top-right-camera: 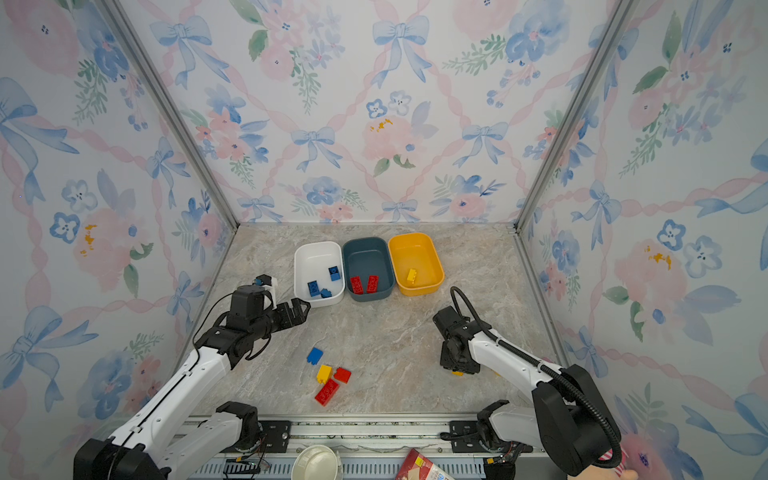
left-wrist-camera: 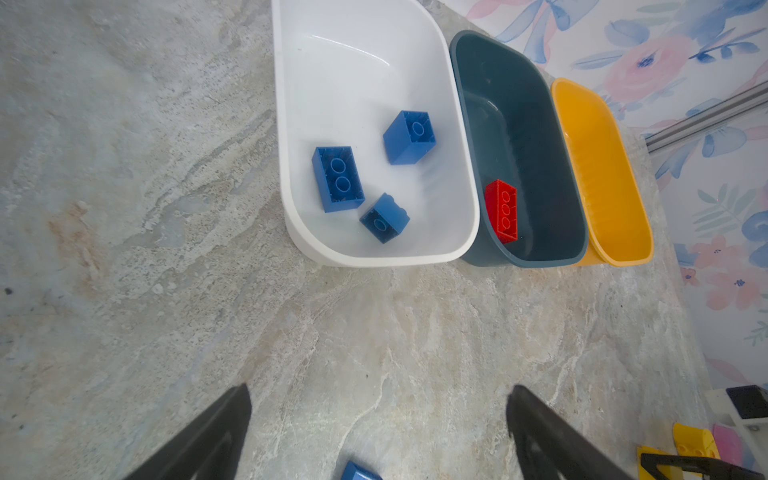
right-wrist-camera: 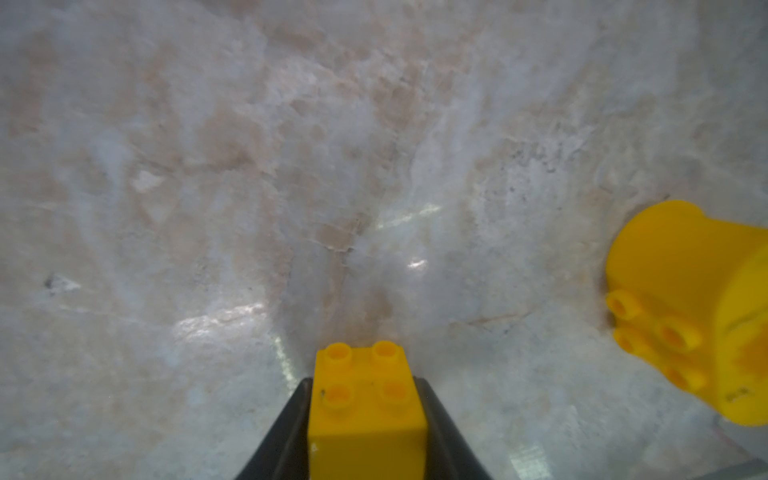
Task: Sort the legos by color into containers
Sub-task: 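Lower the right gripper onto the yellow brick and close it, then carry the yellow brick into the yellow bin and open the right gripper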
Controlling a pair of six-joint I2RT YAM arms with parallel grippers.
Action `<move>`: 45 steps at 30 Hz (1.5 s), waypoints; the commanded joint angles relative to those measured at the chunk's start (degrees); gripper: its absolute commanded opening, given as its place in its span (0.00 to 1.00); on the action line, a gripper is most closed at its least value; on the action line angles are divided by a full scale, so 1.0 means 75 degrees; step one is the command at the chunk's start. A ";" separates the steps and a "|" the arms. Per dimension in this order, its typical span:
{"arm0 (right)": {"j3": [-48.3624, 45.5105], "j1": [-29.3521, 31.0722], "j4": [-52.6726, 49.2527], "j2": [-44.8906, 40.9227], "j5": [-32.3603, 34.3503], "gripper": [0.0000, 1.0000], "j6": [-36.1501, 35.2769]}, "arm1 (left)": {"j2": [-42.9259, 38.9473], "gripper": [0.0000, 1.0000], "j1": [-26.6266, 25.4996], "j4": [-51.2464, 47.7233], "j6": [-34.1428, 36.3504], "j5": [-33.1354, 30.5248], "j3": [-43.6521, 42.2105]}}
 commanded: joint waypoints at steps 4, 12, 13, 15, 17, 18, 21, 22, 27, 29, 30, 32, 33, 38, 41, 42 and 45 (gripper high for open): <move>0.0366 0.0123 -0.0470 -0.0423 0.0114 0.36 0.0132 | -0.0136 0.98 -0.0017 0.0001 0.0061 -0.0008 -0.0117; 0.1163 0.0232 -0.0580 -0.0510 0.0091 0.35 0.0103 | -0.0125 0.98 -0.0021 0.0001 0.0066 -0.0007 -0.0087; 0.1324 0.0235 -0.0563 -0.0458 0.0091 0.35 0.0066 | -0.0123 0.98 -0.0023 0.0004 0.0065 0.0006 -0.0090; 0.1697 0.0235 -0.0534 -0.0334 0.0103 0.35 -0.0044 | -0.0124 0.98 -0.0018 0.0001 0.0073 0.0005 -0.0093; 0.2159 0.0223 -0.0481 -0.0071 0.0158 0.35 -0.0249 | -0.0124 0.98 -0.0022 0.0001 0.0075 0.0016 -0.0087; 0.2395 0.0196 -0.0454 0.0072 0.0173 0.35 -0.0362 | -0.0124 0.98 -0.0023 0.0001 0.0067 0.0016 -0.0093; 0.3237 0.0023 -0.0341 0.0700 0.0141 0.35 -0.0875 | -0.0116 0.98 -0.0024 0.0007 0.0074 0.0032 -0.0093; 0.3545 -0.0047 -0.0303 0.0925 0.0118 0.35 -0.1014 | -0.0103 0.98 -0.0024 0.0004 0.0083 0.0040 -0.0092; 0.4971 -0.0367 -0.0028 0.2077 0.0037 0.35 -0.1579 | -0.0103 0.98 -0.0023 0.0008 0.0096 0.0057 -0.0104; 0.5494 -0.0487 0.0077 0.2543 -0.0039 0.35 -0.1750 | -0.0113 0.98 -0.0032 0.0005 0.0101 0.0076 -0.0102; 0.5772 -0.0542 0.0118 0.2779 -0.0090 0.35 -0.1837 | -0.0122 0.98 -0.0030 0.0007 0.0113 0.0086 -0.0099; 0.6287 -0.0649 0.0160 0.3305 -0.0187 0.35 -0.1989 | -0.0115 0.98 -0.0057 0.0012 0.0126 0.0115 -0.0095; 0.6538 -0.0696 0.0181 0.3574 -0.0221 0.35 -0.2057 | -0.0107 0.98 -0.0070 0.0012 0.0142 0.0116 -0.0094; 0.7550 -0.0924 0.0344 0.4693 -0.0453 0.35 -0.2251 | -0.0037 0.98 -0.0114 0.0053 0.0202 0.0235 -0.0079; 0.8077 -0.1014 0.0327 0.5345 -0.0553 0.35 -0.2349 | 0.0001 0.98 -0.0190 0.0100 0.0289 0.0352 -0.0068; 0.8232 -0.1038 0.0315 0.5531 -0.0588 0.35 -0.2376 | 0.0013 0.98 -0.0222 0.0126 0.0312 0.0398 -0.0068; 0.8540 -0.1089 0.0322 0.6019 -0.0632 0.35 -0.2402 | 0.0073 0.98 -0.0307 0.0197 0.0369 0.0530 -0.0066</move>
